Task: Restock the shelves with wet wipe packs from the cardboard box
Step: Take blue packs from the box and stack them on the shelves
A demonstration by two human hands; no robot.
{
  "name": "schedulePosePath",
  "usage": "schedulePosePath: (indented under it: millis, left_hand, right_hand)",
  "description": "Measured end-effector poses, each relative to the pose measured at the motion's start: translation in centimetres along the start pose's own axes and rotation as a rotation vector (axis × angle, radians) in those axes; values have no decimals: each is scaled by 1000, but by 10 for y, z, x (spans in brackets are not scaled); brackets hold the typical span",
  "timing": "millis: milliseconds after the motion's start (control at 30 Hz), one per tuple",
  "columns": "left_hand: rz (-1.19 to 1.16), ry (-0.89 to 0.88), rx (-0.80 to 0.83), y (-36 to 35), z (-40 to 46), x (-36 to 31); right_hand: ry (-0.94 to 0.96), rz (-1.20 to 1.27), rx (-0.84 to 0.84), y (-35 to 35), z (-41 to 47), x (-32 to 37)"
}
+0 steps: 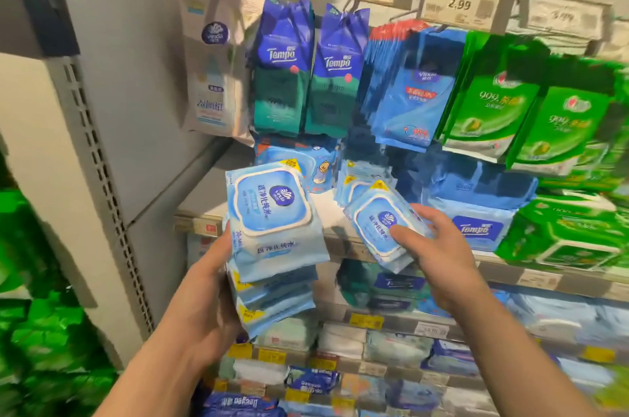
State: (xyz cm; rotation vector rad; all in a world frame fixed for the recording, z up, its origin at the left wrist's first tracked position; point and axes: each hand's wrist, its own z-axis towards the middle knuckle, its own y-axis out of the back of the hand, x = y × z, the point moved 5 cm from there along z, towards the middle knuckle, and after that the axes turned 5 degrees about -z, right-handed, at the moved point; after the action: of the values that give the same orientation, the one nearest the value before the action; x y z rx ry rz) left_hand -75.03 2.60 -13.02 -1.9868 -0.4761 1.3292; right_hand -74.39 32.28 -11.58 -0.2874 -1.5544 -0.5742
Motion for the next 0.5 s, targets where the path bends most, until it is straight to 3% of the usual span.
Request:
schedulePosePath:
  millis: [133,300,433,500]
  left_hand:
    - [-2,2,-29,1,24,-7]
    - [96,-11,-65,-18,34,-15]
    - [221,-143,-49,-19,47,-32]
    - [265,-170,-157,-20,56,-39]
  right_hand:
    - [287,-387,20,-11,33,22]
    - [392,-771,190,-24,86,7]
    - [506,-931,252,-27,109,-14]
    - [591,-993,207,-31,116,-17]
